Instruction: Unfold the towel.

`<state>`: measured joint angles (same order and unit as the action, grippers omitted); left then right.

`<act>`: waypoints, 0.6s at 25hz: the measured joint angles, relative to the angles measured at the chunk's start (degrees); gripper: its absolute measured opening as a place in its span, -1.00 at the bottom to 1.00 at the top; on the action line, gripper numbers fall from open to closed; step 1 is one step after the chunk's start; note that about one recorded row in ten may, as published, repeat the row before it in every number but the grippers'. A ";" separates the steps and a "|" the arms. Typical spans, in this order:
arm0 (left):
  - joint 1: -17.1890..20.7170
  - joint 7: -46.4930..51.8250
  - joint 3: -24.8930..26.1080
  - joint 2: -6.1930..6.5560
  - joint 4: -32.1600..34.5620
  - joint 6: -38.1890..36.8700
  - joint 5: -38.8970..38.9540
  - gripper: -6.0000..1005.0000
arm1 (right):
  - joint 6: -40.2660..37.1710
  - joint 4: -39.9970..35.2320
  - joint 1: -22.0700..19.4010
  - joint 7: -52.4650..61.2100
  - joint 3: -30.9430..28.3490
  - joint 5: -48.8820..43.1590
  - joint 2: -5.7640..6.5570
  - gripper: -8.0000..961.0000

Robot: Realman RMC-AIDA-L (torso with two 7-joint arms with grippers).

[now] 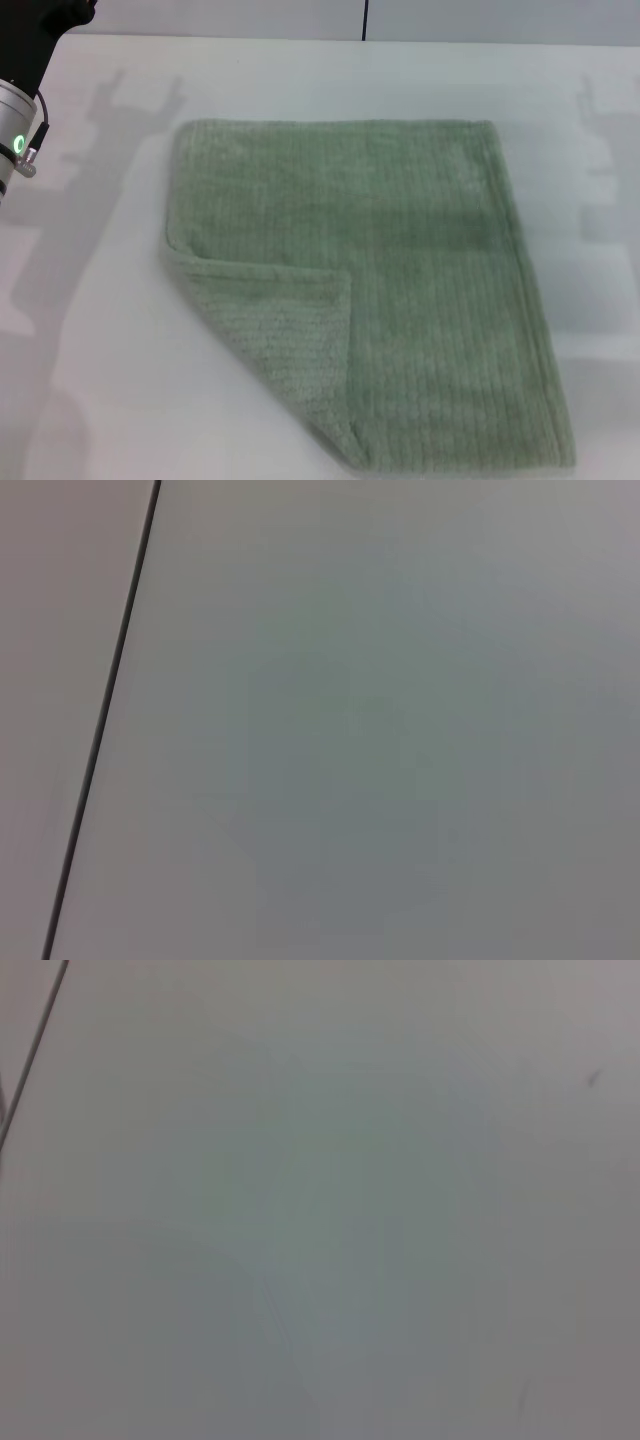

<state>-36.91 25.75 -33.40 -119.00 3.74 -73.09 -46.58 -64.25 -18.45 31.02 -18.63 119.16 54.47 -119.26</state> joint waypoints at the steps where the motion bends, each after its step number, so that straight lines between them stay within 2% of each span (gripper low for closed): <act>1: 0.00 0.00 0.00 0.00 0.00 0.00 0.00 0.71 | 0.00 0.00 0.00 0.00 0.02 0.00 0.00 0.45; 15: 0.44 0.00 -0.08 0.00 -0.06 -0.65 -0.05 0.70 | 0.00 -0.01 -0.15 0.01 0.36 0.02 -0.01 0.45</act>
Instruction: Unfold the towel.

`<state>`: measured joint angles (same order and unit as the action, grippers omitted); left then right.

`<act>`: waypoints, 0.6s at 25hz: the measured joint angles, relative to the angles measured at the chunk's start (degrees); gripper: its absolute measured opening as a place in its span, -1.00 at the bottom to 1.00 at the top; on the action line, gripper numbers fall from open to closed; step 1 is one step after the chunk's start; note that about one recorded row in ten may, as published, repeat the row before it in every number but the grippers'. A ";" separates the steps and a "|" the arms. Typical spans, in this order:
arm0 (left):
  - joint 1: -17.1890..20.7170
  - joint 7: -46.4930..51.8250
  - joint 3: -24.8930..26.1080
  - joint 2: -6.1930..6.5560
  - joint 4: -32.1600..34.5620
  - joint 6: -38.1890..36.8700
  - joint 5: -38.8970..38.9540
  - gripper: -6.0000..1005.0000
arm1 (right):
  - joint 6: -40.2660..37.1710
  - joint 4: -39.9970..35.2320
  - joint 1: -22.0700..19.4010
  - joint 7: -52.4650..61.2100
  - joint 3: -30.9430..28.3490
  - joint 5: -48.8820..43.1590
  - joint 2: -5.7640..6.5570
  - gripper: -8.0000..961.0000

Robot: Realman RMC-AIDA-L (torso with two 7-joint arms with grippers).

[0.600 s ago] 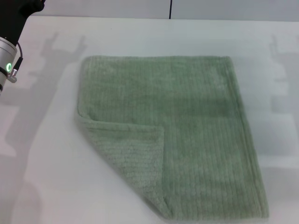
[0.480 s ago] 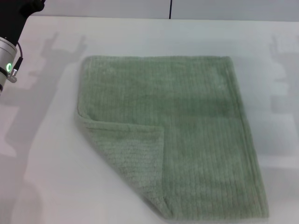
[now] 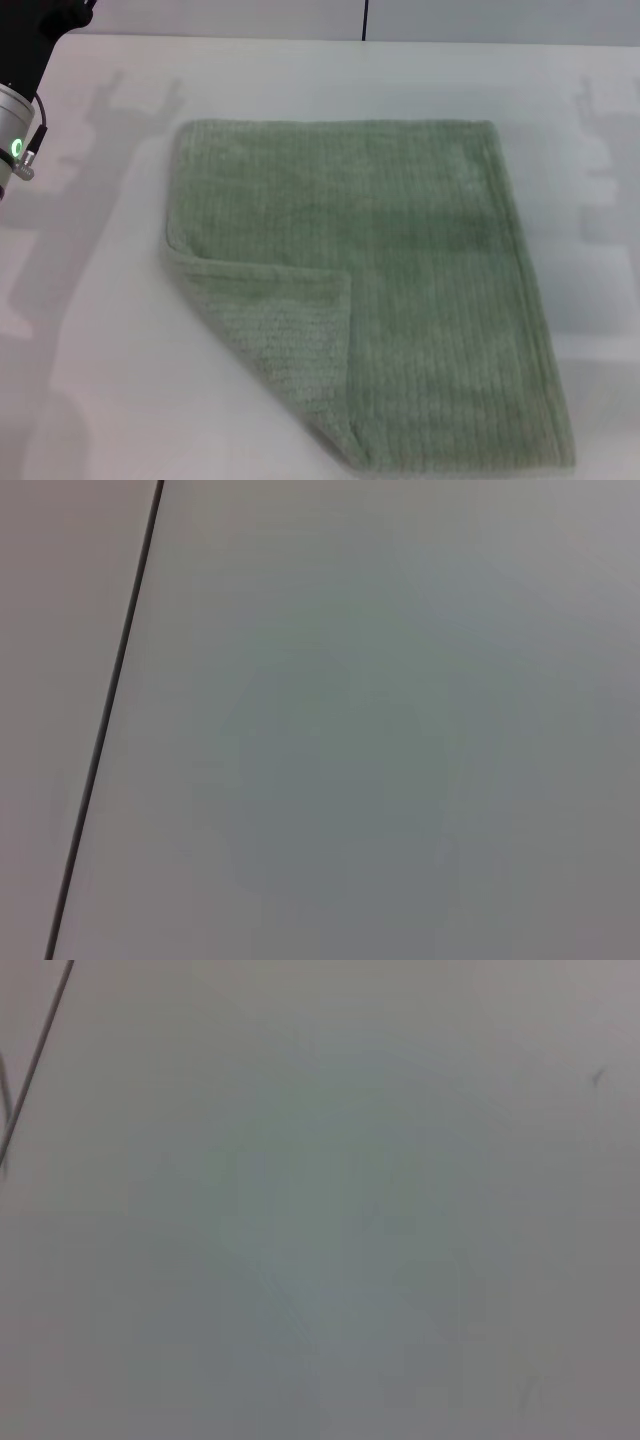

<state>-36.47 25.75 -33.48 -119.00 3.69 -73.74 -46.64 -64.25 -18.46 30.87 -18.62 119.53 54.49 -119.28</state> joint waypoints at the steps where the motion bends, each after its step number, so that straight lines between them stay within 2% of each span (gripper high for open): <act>1: 0.00 0.00 0.00 0.00 0.00 0.00 0.00 0.70 | 0.00 0.00 0.00 0.00 0.00 0.00 0.00 0.45; 15: 0.09 0.00 0.00 -0.09 -0.15 -0.65 -0.25 0.68 | -0.18 -0.37 -0.22 0.00 0.18 0.00 -0.14 0.35</act>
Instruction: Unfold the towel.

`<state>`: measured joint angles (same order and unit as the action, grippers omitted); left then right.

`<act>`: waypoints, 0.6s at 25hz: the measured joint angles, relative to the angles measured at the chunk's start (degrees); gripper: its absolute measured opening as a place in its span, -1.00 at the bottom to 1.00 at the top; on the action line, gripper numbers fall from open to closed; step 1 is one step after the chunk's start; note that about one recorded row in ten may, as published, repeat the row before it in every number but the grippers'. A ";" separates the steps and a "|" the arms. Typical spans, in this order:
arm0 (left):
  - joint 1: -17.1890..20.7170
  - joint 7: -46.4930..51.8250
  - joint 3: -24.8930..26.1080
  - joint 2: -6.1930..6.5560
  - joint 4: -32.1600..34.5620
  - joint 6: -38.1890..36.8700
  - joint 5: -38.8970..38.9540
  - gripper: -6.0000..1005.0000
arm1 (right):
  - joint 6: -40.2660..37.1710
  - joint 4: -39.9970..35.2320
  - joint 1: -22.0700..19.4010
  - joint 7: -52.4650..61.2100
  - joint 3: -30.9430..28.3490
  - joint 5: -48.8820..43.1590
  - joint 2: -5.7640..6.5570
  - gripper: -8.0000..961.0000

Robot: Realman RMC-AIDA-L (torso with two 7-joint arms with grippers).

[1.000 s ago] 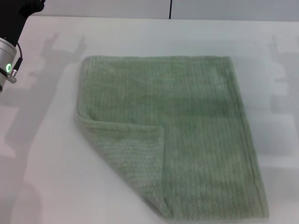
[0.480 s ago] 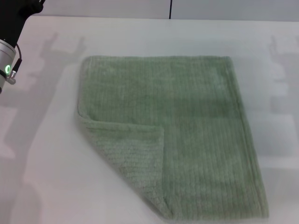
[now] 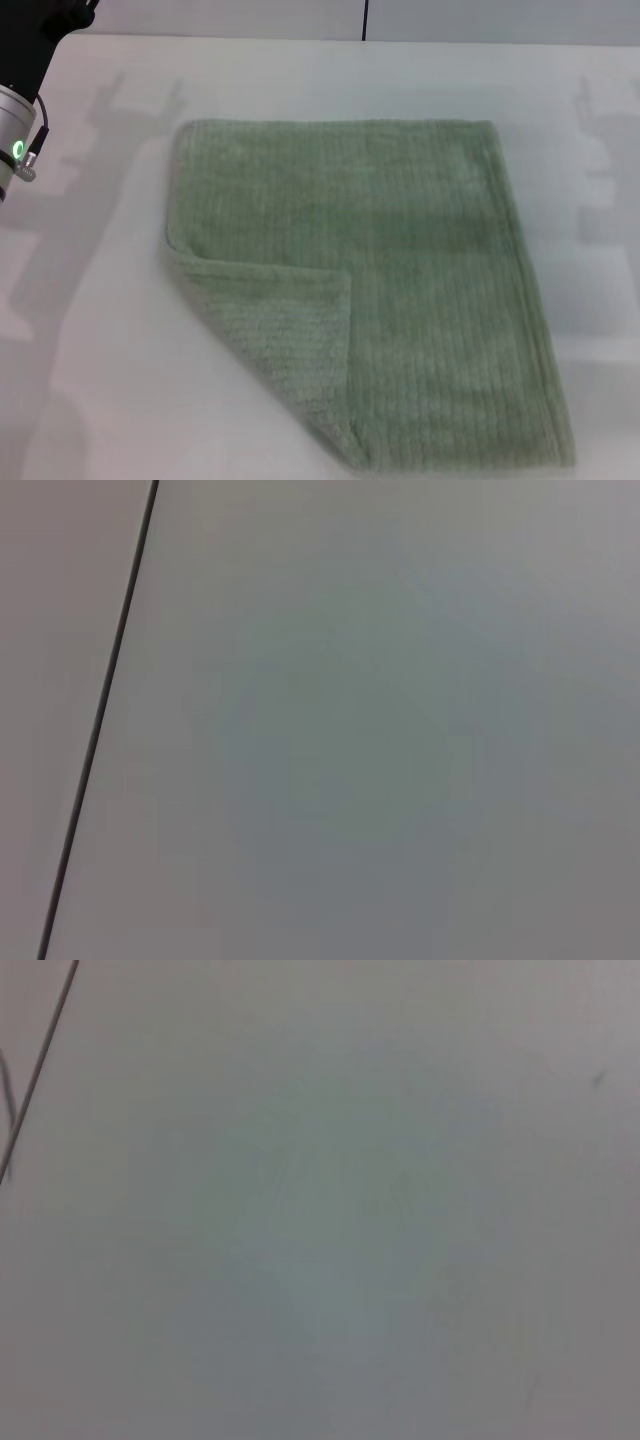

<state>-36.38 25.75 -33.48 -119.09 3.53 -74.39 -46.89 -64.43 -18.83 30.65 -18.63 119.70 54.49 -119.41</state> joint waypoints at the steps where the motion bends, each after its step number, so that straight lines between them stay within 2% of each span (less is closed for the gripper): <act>1: 0.00 0.00 0.00 0.00 0.00 0.00 0.00 0.68 | 0.00 -0.02 0.00 0.00 0.00 0.00 -0.02 0.35; 13: -0.02 0.00 0.00 0.13 -0.02 0.00 0.28 0.67 | 0.33 0.24 0.28 0.82 1.25 -0.23 -0.03 0.23; 15: -0.06 0.00 0.00 0.14 0.00 0.00 0.28 0.67 | 0.44 0.14 0.38 1.11 1.55 -0.24 -0.03 0.09</act>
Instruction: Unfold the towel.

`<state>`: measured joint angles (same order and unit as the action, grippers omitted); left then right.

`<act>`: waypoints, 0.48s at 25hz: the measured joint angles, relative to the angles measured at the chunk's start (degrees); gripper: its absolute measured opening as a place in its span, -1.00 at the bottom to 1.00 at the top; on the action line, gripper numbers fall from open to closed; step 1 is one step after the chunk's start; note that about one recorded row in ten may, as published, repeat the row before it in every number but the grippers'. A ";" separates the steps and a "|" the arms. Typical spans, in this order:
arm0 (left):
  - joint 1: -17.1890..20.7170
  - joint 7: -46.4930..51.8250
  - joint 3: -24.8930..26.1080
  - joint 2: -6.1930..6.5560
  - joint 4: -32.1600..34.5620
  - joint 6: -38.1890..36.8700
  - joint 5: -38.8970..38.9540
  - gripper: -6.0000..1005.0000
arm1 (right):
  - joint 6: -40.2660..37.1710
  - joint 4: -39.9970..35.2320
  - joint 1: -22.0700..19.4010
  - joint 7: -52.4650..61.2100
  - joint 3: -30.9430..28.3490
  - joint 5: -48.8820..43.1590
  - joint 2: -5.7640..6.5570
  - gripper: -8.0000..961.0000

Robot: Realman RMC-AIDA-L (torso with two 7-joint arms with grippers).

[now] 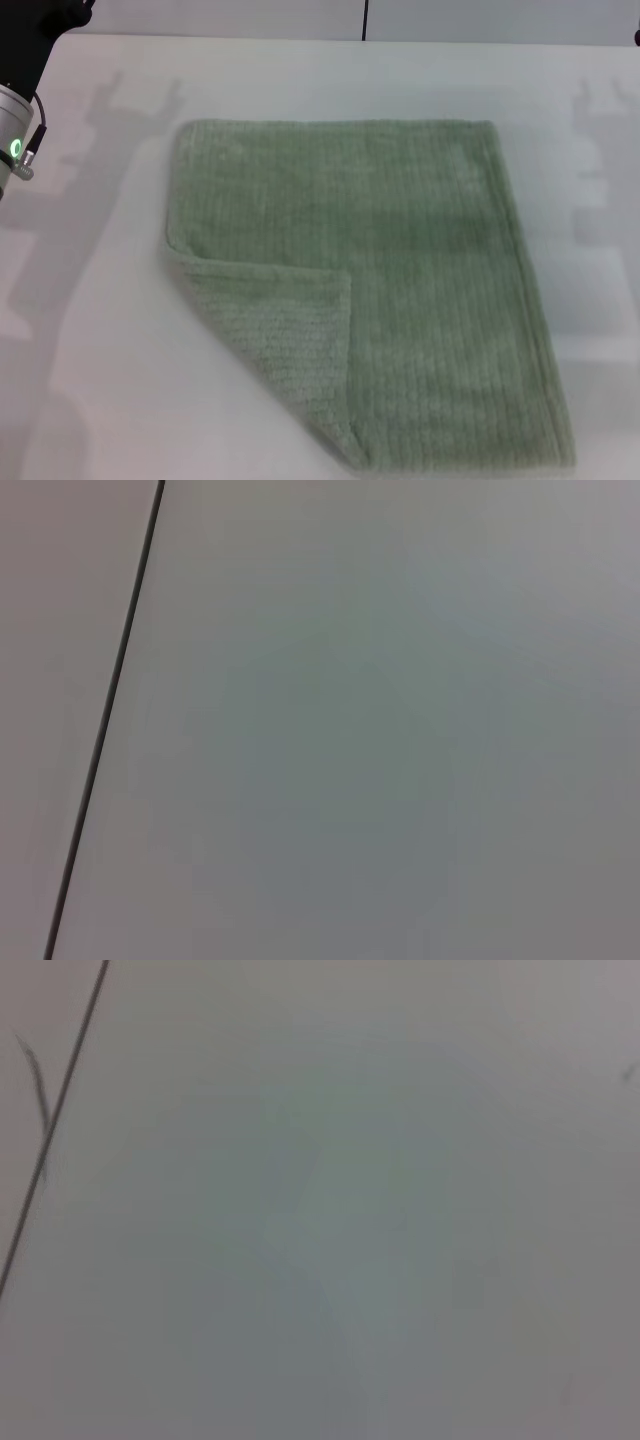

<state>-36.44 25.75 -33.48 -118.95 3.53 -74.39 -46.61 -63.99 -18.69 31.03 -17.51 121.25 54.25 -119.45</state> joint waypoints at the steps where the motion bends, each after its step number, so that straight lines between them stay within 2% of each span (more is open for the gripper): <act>1: 0.00 0.00 0.00 0.00 0.00 0.00 0.00 0.67 | 0.00 0.00 0.00 0.00 0.00 0.00 0.00 0.02; 7: 0.05 0.00 0.00 0.08 0.26 0.02 0.03 0.66 | 3.87 -2.92 -0.01 0.40 0.78 -0.29 0.01 -0.43; 9: 0.10 0.00 0.00 0.11 0.36 0.03 0.03 0.66 | 7.33 -5.00 -0.11 0.43 0.80 -1.21 0.09 -0.60; 10: 0.14 0.00 0.08 0.15 0.40 0.04 0.03 0.66 | 12.09 -7.77 -0.25 0.46 0.67 -2.76 0.18 -0.68; 12: 0.17 0.00 0.14 0.18 0.44 0.04 0.03 0.65 | 14.59 -9.30 -0.35 0.47 0.51 -3.58 0.23 -0.80</act>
<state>-36.27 25.75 -33.34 -118.77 3.97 -74.35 -46.58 -49.41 -27.99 30.69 -17.04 121.76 50.67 -119.21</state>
